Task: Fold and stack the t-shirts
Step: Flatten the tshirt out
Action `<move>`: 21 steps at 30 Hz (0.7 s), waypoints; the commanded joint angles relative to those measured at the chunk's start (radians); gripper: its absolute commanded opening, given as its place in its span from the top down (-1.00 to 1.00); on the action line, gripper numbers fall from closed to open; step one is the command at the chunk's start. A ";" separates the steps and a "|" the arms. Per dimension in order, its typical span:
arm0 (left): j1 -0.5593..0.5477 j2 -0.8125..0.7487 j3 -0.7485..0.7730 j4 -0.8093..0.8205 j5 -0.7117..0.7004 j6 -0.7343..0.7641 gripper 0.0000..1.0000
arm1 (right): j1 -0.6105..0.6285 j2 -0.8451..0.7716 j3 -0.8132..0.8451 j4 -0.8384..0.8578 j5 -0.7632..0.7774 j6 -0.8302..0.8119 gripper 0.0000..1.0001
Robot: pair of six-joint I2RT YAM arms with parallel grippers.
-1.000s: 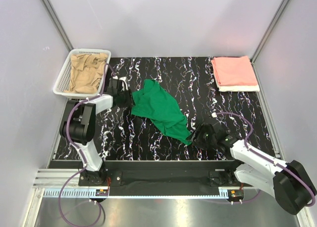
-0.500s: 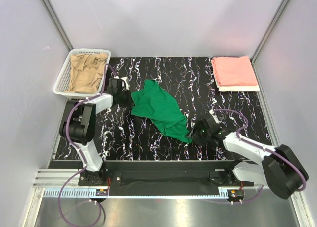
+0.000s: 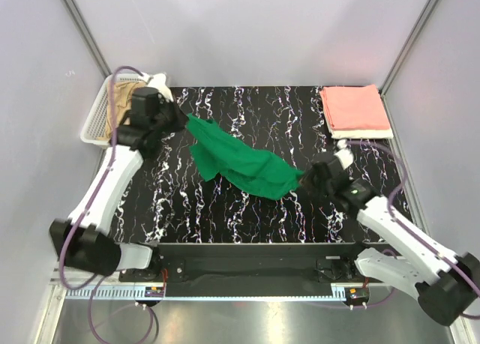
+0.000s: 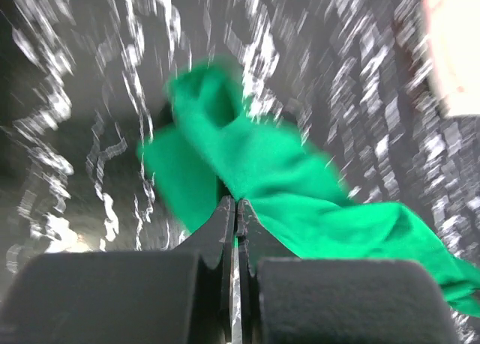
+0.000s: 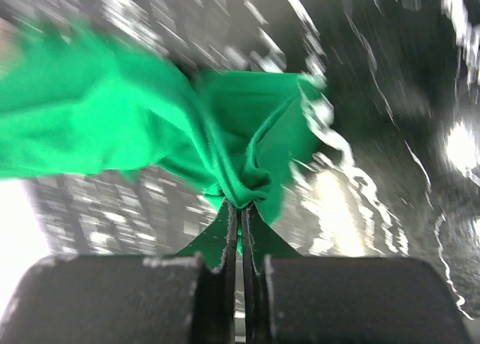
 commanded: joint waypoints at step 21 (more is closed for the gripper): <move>0.014 -0.203 -0.154 -0.066 -0.012 -0.048 1.00 | 0.003 -0.094 0.218 -0.105 0.162 -0.424 0.75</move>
